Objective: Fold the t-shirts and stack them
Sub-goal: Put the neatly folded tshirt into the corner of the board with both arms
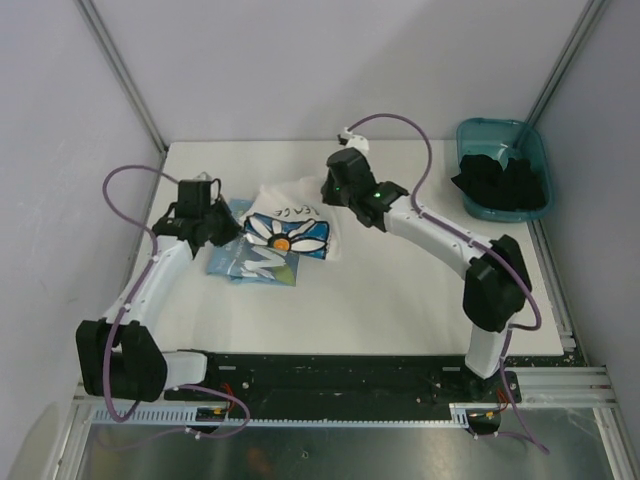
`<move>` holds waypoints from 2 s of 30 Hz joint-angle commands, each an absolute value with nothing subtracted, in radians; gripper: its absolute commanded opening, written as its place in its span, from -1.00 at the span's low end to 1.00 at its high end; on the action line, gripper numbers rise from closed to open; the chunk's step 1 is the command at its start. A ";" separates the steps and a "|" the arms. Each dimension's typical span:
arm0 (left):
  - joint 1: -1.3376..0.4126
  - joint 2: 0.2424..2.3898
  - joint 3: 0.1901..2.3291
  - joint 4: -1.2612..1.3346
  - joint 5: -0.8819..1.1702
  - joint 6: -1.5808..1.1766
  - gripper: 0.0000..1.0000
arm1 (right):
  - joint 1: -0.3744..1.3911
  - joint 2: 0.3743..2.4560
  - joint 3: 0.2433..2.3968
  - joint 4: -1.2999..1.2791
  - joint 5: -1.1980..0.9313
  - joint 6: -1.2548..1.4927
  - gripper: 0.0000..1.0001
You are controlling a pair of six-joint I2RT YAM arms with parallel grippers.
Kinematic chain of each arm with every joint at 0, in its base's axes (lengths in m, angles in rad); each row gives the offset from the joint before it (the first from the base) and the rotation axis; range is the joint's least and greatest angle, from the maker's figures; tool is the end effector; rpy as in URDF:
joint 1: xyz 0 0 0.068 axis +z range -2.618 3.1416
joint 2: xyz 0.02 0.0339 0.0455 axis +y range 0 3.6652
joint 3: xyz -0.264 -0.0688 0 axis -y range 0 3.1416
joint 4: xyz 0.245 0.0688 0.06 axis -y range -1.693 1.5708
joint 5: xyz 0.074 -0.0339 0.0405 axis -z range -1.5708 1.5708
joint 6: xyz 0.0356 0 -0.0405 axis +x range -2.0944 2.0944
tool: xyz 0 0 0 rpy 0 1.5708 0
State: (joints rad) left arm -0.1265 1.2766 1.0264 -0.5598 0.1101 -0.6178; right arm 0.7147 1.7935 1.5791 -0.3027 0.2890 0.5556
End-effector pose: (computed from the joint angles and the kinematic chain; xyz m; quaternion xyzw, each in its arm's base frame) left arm 0.2684 -0.0381 0.2844 -0.2056 0.9042 -0.1824 0.3268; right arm 0.3272 0.2705 0.3240 0.0042 0.8584 0.1950 0.4744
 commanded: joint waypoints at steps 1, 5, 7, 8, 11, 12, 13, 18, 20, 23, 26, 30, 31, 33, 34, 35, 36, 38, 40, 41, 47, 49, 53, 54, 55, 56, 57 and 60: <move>-0.041 1.215 0.986 -0.578 0.123 -0.543 -1.00 | 0.760 1.873 1.701 -0.271 0.337 0.587 -1.00; 0.048 1.202 0.954 -0.581 0.135 -0.510 -1.00 | 0.788 1.950 1.764 -0.277 0.329 0.602 -1.00; 0.089 1.202 0.943 -0.582 0.142 -0.493 -1.00 | 0.797 1.979 1.786 -0.273 0.325 0.608 -1.00; 0.110 1.202 0.936 -0.583 0.148 -0.486 -1.00 | 0.801 1.991 1.796 -0.272 0.324 0.609 -1.00; 0.162 1.201 0.924 -0.583 0.163 -0.463 -1.00 | 0.811 2.027 1.832 -0.271 0.321 0.612 -1.00; 0.174 1.201 0.922 -0.582 0.164 -0.461 -1.00 | 0.814 2.038 1.843 -0.270 0.320 0.614 -1.00; 0.181 1.202 0.920 -0.583 0.163 -0.460 -1.00 | 0.816 2.051 1.854 -0.269 0.317 0.614 -1.00; 0.203 1.203 0.912 -0.581 0.147 -0.461 -1.00 | 0.827 2.101 1.901 -0.268 0.304 0.614 -1.00; 0.216 1.202 0.906 -0.581 0.148 -0.463 -1.00 | 0.829 2.117 1.914 -0.270 0.301 0.611 -1.00; 0.230 1.199 0.892 -0.580 0.145 -0.465 -1.00 | 0.831 2.136 1.924 -0.272 0.292 0.607 -1.00; 0.252 1.192 0.872 -0.580 0.132 -0.462 -1.00 | 0.831 2.151 1.925 -0.272 0.282 0.608 -1.00; 0.264 1.190 0.852 -0.577 0.111 -0.458 -1.00 | 0.831 2.171 1.925 -0.266 0.275 0.599 -1.00; 0.267 1.192 0.849 -0.576 0.107 -0.458 -1.00 | 0.829 2.177 1.925 -0.267 0.273 0.599 -1.00; 0.277 1.200 0.845 -0.575 0.105 -0.460 -1.00 | 0.825 2.185 1.921 -0.267 0.272 0.598 -1.00; 0.280 1.205 0.844 -0.573 0.104 -0.461 -1.00 | 0.823 2.188 1.918 -0.264 0.272 0.597 -1.00; 0.281 1.209 0.845 -0.573 0.103 -0.461 -1.00 | 0.821 2.191 1.913 -0.263 0.272 0.598 -1.00; 0.283 1.214 0.844 -0.572 0.098 -0.463 -1.00 | 0.817 2.194 1.907 -0.261 0.268 0.599 -1.00; 0.287 1.224 0.838 -0.572 0.087 -0.468 -1.00 | 0.805 2.202 1.896 -0.255 0.253 0.607 -1.00; 0.293 1.233 0.826 -0.571 0.072 -0.477 -1.00 | 0.793 2.211 1.886 -0.253 0.239 0.613 -1.00; 0.294 1.237 0.819 -0.569 0.067 -0.481 -1.00 | 0.787 2.215 1.882 -0.251 0.235 0.617 -1.00; 0.298 1.279 0.776 -0.558 0.047 -0.499 -1.00 | 0.753 2.227 1.857 -0.239 0.217 0.630 -1.00; 0.300 1.286 0.764 -0.558 0.027 -0.511 -1.00 | 0.744 2.245 1.870 -0.255 0.205 0.637 -0.98; 0.312 1.272 0.751 -0.557 0.010 -0.527 -0.60 | 0.732 2.249 1.863 -0.284 0.185 0.662 -0.38; 0.312 1.264 0.752 -0.558 0.011 -0.530 -0.42 | 0.728 2.244 1.862 -0.292 0.181 0.666 -0.20; 0.313 1.251 0.754 -0.558 0.012 -0.532 -0.22 | 0.725 2.236 1.864 -0.303 0.177 0.668 -0.05; 0.312 1.236 0.756 -0.557 0.016 -0.533 -0.07 | 0.719 2.228 1.870 -0.320 0.171 0.667 0.06; 0.311 1.222 0.762 -0.558 0.021 -0.532 0.01 | 0.712 2.218 1.877 -0.339 0.165 0.666 0.13; 0.306 1.161 0.790 -0.559 0.013 -0.529 0.10 | 0.694 2.174 1.875 -0.378 0.146 0.671 0.21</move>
